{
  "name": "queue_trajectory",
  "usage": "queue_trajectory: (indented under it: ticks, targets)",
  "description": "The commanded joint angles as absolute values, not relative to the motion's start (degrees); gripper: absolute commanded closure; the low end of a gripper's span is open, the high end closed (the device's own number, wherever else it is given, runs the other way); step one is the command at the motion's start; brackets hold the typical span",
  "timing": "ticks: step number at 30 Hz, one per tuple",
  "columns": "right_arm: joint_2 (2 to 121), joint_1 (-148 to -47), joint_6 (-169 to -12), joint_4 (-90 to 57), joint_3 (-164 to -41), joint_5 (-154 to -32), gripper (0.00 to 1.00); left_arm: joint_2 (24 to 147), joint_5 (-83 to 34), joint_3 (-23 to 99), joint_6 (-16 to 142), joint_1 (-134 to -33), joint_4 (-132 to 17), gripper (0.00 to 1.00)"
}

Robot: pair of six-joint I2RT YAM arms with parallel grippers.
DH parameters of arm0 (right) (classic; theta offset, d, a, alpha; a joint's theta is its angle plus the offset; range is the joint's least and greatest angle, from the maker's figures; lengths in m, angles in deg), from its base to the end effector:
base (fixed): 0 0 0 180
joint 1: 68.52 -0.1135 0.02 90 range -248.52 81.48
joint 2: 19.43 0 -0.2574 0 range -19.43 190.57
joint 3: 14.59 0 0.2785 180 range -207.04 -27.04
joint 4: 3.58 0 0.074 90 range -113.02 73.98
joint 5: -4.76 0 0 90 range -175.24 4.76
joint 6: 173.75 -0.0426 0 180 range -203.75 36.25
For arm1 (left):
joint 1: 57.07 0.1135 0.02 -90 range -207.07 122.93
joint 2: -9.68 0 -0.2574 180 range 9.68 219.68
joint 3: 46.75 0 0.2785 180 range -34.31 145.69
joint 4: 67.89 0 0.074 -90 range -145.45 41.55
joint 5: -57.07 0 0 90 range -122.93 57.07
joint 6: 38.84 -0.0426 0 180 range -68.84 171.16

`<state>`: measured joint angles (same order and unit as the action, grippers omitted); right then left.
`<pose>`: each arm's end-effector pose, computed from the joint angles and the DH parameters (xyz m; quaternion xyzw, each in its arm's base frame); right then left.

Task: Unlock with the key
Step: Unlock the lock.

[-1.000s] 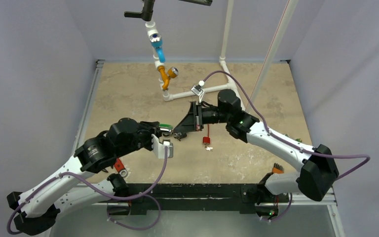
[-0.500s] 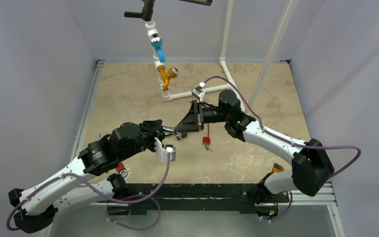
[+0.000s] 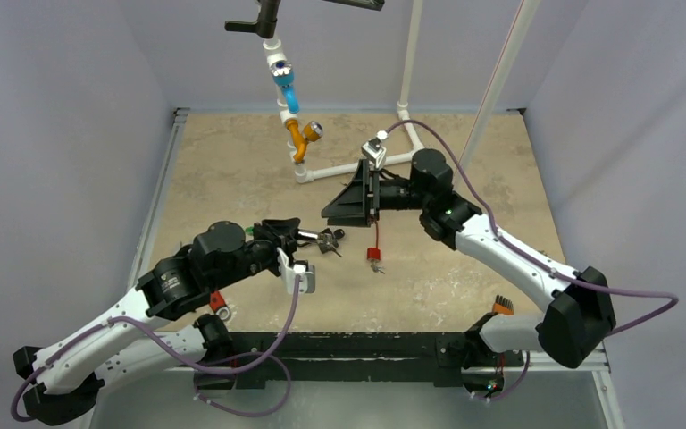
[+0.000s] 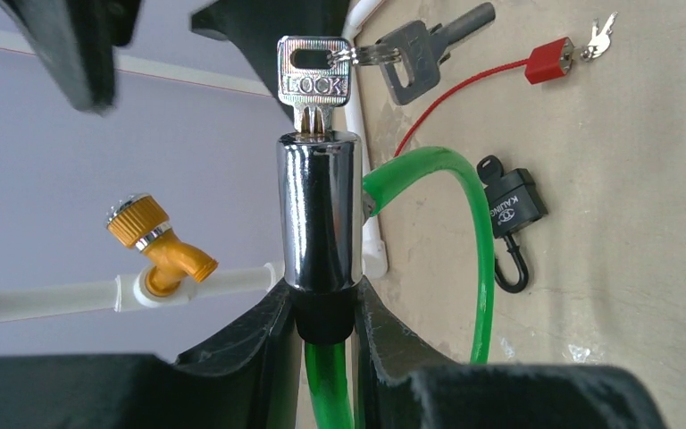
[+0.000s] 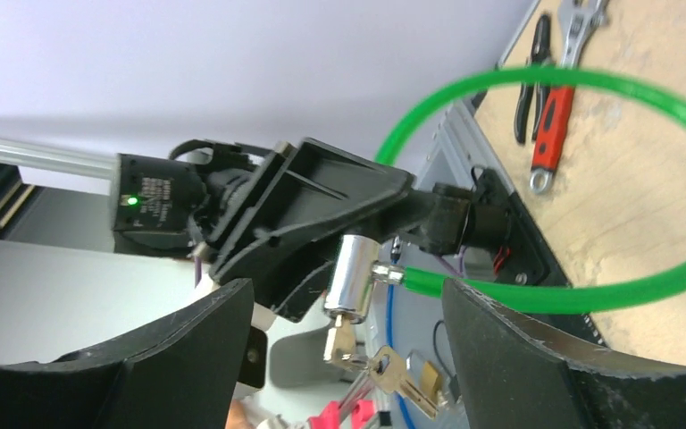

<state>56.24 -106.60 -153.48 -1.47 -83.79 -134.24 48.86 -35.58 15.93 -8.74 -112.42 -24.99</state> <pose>0.2436 0.2317 0.3238 -0.0892 0.7190 0.6790 0.1186 0.1073 -0.1517 0.3485 0.6819 0.4482 0.0418 0.5765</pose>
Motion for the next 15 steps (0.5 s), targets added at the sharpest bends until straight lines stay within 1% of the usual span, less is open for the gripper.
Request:
queue_trajectory:
  ticks: [1, 4, 7, 12, 15]
  targets:
    - [51.72, -103.55, -146.73, -7.08, -90.98, -133.14, 0.21, 47.42, -31.19, 17.77, -5.95, -110.95, -29.65, 1.0]
    - [50.89, -102.28, -143.56, -10.48, -94.47, -133.78, 0.18, 46.85, -29.84, 17.88, -4.4, -109.91, -29.45, 1.0]
    - [49.72, -100.97, -140.13, -12.58, -95.21, -133.51, 0.15, 46.38, -27.47, 19.24, -0.94, -108.31, -28.38, 1.0]
    - [46.3, -100.36, -124.98, -21.81, -95.1, -130.47, 0.13, 46.07, -18.01, 24.58, 11.13, -104.33, -25.6, 1.0]
    - [43.21, -100.4, -117.29, -23.83, -93.23, -129.62, 0.12, 46.07, -9.72, 27.48, 18.08, -102.31, -23.06, 1.0]
